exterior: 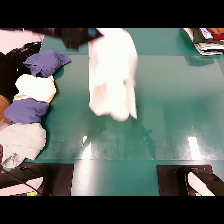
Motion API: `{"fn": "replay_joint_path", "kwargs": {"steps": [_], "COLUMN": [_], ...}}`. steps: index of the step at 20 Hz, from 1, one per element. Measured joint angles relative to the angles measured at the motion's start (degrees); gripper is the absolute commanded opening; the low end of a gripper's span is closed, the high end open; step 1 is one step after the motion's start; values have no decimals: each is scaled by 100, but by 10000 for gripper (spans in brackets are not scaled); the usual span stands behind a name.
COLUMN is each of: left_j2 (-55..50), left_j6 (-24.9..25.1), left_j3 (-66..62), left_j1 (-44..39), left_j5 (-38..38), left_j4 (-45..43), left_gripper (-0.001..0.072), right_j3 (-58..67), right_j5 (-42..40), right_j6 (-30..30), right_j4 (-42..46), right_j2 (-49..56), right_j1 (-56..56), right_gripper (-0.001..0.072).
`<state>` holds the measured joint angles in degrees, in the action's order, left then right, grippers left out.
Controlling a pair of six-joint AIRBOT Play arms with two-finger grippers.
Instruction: Fold the shirts.
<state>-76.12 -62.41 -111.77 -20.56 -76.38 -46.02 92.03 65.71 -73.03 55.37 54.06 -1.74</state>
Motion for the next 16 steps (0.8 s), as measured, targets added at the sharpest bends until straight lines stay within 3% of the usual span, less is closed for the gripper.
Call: {"fn": "replay_joint_path", "kwargs": {"steps": [2, 3, 4, 9, 16], "left_j2": [98, 127, 149, 197, 632], "left_j6": [-7, -63, -164, -691, -1036], "left_j3": [518, 848, 1246, 2887, 4070], "left_j1": [-199, -240, -286, -170, 1451], "left_j5": [-254, -256, -175, 365, -273], "left_j4": [-223, -376, -518, -1137, -1469], "left_gripper": [49, 377, 621, 609, 610], "right_j3": [55, 37, -13, -621, -1419], "right_j5": [227, 319, 382, 365, -173], "right_j6": [-2, -2, 0, 0, 0], "right_j4": [9, 11, 11, 20, 17], "right_j2": [-31, -72, -122, -557, -1043], "right_j1": [26, 35, 39, 50, 50], "right_gripper": [16, 16, 16, 16, 16]}}
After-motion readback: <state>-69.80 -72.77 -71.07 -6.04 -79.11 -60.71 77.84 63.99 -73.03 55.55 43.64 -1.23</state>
